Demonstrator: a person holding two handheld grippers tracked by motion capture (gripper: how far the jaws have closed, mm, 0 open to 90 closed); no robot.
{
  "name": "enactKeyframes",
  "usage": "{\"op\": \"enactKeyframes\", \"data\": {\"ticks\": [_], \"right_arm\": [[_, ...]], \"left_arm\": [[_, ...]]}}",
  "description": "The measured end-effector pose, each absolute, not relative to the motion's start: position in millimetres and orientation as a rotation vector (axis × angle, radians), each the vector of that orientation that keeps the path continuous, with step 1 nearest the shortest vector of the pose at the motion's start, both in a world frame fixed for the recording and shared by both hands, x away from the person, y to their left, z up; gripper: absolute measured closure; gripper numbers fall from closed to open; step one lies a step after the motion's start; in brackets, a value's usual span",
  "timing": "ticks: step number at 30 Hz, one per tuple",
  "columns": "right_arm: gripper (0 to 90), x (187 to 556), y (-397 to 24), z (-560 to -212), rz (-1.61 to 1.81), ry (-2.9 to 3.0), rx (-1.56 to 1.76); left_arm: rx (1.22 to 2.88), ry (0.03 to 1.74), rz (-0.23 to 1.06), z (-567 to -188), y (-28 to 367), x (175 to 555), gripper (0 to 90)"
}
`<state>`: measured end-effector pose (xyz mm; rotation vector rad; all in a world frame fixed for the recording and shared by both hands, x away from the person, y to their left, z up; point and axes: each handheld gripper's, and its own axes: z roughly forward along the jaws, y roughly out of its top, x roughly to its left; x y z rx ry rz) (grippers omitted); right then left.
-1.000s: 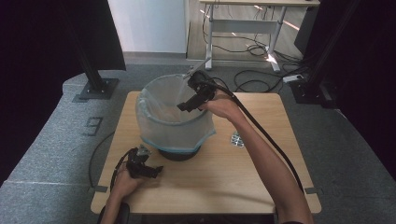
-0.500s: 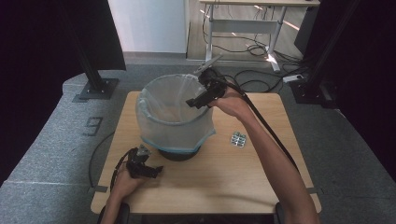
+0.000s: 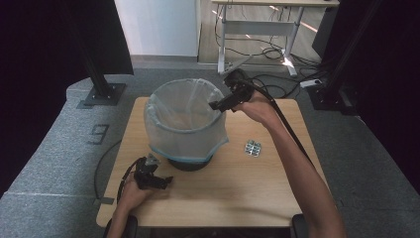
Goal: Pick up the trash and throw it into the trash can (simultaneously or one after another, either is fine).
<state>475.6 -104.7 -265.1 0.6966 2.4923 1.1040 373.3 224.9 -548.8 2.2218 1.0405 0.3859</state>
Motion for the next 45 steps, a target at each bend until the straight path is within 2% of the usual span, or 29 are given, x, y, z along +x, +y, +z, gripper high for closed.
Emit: {"op": "enactKeyframes", "data": {"ticks": [27,45], "right_arm": [[0.0,479.6,-161.0,-281.6,1.099,2.400,0.835],[0.0,478.5,-196.3,-309.6,1.062,2.346,0.911]], "left_arm": [[2.222,1.041,0.386,-548.7,224.9,373.3,0.0],[2.222,1.041,0.385,-548.7,224.9,373.2,0.0]]}}
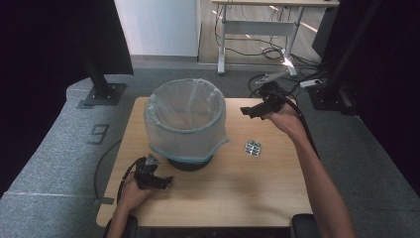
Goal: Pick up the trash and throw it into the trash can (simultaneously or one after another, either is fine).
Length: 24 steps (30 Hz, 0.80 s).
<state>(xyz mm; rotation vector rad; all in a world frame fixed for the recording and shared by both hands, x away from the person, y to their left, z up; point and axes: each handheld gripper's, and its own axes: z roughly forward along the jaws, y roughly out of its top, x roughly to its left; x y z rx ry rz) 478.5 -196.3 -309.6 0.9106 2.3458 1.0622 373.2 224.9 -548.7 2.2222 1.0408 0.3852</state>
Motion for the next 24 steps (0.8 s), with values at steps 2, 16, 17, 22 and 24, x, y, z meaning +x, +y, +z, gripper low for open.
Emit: {"op": "enactKeyframes", "data": {"ticks": [2,16,17,22,24], "right_arm": [[0.0,478.2,-200.8,-313.1,1.069,2.341,0.915],[3.1,475.1,-224.0,-342.3,1.073,2.355,0.937],[3.1,475.3,-225.4,-345.1,1.075,2.356,0.944],[0.7,475.8,-230.2,-358.6,1.067,2.363,0.983],[0.0,476.1,-231.2,-363.8,1.058,2.367,0.996]], "left_arm": [[2.222,1.041,0.385,-548.7,224.8,373.2,0.0],[2.222,1.041,0.386,-548.7,224.8,373.2,0.0],[2.222,1.041,0.386,-548.7,224.8,373.2,0.0],[2.222,1.041,0.386,-548.8,224.8,373.2,0.0],[2.222,1.041,0.386,-548.8,224.8,373.3,0.0]]}}
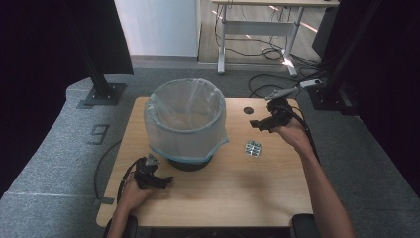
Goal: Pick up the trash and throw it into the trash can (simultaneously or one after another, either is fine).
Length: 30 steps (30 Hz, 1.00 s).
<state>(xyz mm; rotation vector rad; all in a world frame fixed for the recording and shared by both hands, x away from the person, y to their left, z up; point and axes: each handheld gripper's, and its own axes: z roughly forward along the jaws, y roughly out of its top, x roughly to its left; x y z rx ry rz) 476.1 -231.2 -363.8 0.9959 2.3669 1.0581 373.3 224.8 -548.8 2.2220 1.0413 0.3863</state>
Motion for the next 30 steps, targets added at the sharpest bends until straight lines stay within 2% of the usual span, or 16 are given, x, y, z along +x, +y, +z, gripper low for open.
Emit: {"op": "enactKeyframes", "data": {"ticks": [30], "right_arm": [[0.0,466.7,-258.5,-454.8,1.029,2.393,1.072]], "left_arm": [[2.222,1.041,0.387,-548.8,224.8,373.3,0.0]]}}
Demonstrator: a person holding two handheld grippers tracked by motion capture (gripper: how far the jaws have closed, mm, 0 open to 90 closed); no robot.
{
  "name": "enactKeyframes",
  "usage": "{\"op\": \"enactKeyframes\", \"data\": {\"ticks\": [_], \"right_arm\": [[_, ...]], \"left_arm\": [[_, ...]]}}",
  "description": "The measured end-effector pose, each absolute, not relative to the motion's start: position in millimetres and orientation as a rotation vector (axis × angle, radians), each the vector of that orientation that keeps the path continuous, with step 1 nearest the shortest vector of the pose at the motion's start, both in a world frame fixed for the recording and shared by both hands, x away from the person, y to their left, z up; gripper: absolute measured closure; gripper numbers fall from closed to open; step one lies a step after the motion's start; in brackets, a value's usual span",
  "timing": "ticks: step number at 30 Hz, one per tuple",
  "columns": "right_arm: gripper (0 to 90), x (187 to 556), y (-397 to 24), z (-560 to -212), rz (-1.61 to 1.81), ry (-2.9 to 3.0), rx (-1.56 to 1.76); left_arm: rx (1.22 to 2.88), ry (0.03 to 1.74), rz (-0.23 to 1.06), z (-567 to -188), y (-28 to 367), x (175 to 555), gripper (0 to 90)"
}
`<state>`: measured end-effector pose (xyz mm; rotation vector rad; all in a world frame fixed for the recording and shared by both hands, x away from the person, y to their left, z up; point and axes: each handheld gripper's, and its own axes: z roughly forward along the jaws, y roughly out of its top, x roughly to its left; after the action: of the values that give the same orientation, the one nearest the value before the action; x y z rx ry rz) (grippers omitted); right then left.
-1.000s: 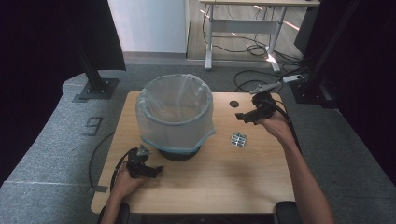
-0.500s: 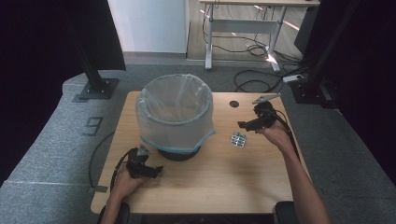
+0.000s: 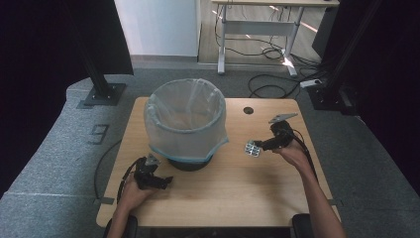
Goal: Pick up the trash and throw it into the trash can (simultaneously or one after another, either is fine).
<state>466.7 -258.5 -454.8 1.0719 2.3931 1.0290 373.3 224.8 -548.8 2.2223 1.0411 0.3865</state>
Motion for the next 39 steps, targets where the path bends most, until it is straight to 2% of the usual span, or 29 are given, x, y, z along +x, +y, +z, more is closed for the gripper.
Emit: {"op": "enactKeyframes", "data": {"ticks": [21,30,39], "right_arm": [[0.0,477.3,-248.3,-510.5,0.941,2.463,1.031],[12.9,485.3,-245.0,-525.7,0.951,2.474,1.031],[18.1,491.6,-241.8,-536.4,0.921,2.490,1.038]], "left_arm": [[2.222,1.042,0.387,-548.7,224.8,373.2,0.0],[2.222,1.042,0.386,-548.8,224.8,373.2,0.0],[2.222,1.042,0.386,-548.8,224.8,373.2,0.0]]}}
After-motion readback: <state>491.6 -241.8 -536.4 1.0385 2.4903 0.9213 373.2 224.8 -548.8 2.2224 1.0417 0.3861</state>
